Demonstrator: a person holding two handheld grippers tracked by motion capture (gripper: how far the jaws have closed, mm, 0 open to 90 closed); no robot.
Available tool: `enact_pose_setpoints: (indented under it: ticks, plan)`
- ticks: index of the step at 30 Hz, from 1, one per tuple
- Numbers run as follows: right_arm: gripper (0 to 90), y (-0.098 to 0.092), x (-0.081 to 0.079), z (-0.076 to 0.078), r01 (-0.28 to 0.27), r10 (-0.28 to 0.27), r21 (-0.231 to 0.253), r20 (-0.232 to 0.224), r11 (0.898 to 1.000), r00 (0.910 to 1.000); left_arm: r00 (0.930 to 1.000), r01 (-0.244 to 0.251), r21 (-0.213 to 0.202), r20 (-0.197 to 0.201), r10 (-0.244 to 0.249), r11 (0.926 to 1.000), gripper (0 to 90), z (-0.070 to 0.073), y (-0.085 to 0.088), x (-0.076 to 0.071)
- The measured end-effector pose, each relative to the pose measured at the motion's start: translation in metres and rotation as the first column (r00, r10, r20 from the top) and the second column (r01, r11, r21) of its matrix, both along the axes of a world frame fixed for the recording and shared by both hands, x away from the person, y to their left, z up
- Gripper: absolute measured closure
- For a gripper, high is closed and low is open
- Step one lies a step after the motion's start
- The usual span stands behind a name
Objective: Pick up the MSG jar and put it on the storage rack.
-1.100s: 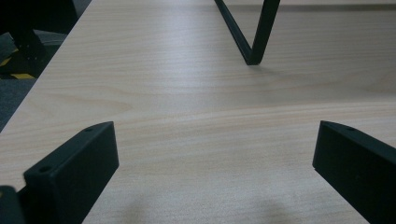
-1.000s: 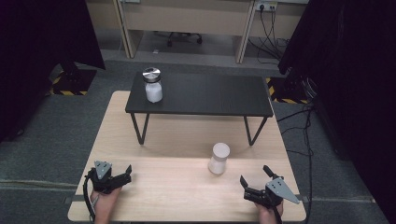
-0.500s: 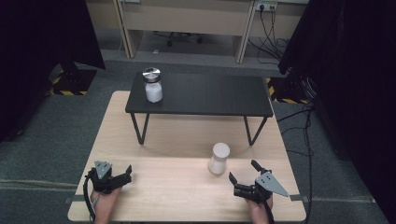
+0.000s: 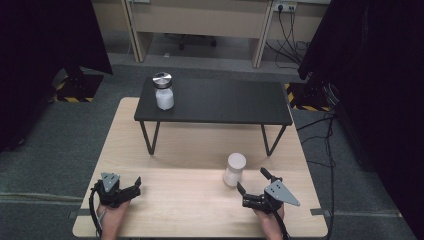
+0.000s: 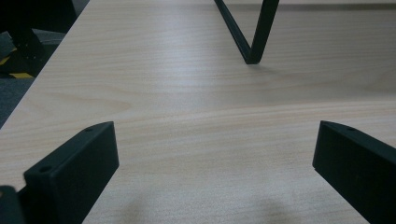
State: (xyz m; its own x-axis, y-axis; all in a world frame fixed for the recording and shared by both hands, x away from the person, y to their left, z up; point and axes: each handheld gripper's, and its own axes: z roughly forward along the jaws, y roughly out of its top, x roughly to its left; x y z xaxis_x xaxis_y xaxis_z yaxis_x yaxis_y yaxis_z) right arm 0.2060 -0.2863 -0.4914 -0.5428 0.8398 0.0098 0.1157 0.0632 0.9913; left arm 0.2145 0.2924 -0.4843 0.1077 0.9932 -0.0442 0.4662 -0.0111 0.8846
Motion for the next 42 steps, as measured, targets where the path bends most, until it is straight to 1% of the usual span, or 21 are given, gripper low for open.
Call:
enact_pose_setpoints:
  ticks: [9,12,14,22,28,34,36,40,42]
  plan:
    - [0.3,0.007,0.010,0.002,-0.020,0.019,0.012,0.007,1.000,0.9998,1.0000,0.004,-0.001,0.004,-0.004,1.0000,0.0,0.000,0.000,0.000]
    - [0.3,0.010,0.014,0.003,-0.031,0.030,0.022,0.009,0.999,0.9995,1.0000,0.004,0.000,0.003,-0.004,1.0000,0.0,0.000,0.000,0.000]
    - [0.4,0.012,0.018,0.004,-0.037,0.036,0.019,0.008,0.999,0.9993,1.0000,0.003,0.000,0.003,-0.003,1.0000,0.0,0.000,0.000,0.000]
    - [2.4,0.019,0.033,0.007,-0.040,0.040,0.012,-0.010,0.999,0.9991,1.0000,0.004,0.001,0.002,-0.004,1.0000,0.0,0.000,0.000,0.000]
    - [6.1,0.021,0.041,0.009,-0.052,0.052,0.013,-0.020,0.999,0.9985,1.0000,0.003,0.002,0.001,-0.003,1.0000,0.0,0.000,0.000,0.000]
    - [12.7,0.019,0.046,0.010,-0.063,0.064,0.025,-0.036,0.998,0.9973,1.0000,0.003,0.004,0.002,-0.003,1.0000,0.0,0.000,0.000,0.000]
    - [14.6,0.018,0.048,0.011,-0.071,0.072,0.025,-0.039,0.997,0.9967,1.0000,0.002,0.003,0.002,-0.002,1.0000,0.0,0.000,0.000,0.000]
    - [17.5,0.020,0.052,0.013,-0.080,0.081,0.009,-0.046,0.997,0.9957,1.0000,0.003,0.003,0.002,-0.003,1.0000,0.0,0.000,0.000,0.000]
    - [19.9,0.020,0.054,0.012,-0.084,0.084,0.012,-0.052,0.996,0.9951,1.0000,0.003,0.003,0.002,-0.003,1.0000,0.0,0.000,0.000,0.000]
